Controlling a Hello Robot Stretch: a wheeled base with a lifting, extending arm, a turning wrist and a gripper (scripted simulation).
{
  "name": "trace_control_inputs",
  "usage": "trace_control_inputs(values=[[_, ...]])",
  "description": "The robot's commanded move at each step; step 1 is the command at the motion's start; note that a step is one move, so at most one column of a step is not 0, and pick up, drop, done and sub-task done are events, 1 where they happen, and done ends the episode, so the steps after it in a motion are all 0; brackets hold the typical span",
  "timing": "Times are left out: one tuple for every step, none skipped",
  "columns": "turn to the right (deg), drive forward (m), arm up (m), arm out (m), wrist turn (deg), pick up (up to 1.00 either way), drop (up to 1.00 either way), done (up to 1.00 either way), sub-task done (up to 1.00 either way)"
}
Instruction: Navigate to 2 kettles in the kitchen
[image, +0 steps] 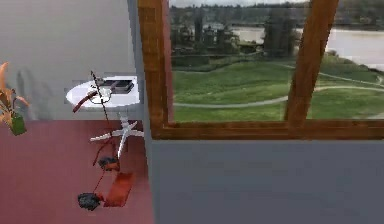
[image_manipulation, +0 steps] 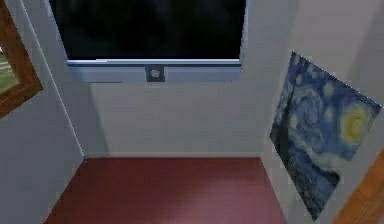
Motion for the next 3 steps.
trace_control_inputs(values=[[0.0, 0.25, 0.00, 0.00, 0.0, 0.00, 0.00, 0.00, 0.00], [-36.0, 0.00, 0.00, 0.00, 0.0, 0.00, 0.00, 0.00, 0.00], [0.0, 0.40, 0.00, 0.00, 0.0, 0.00, 0.00, 0.00, 0.00]])
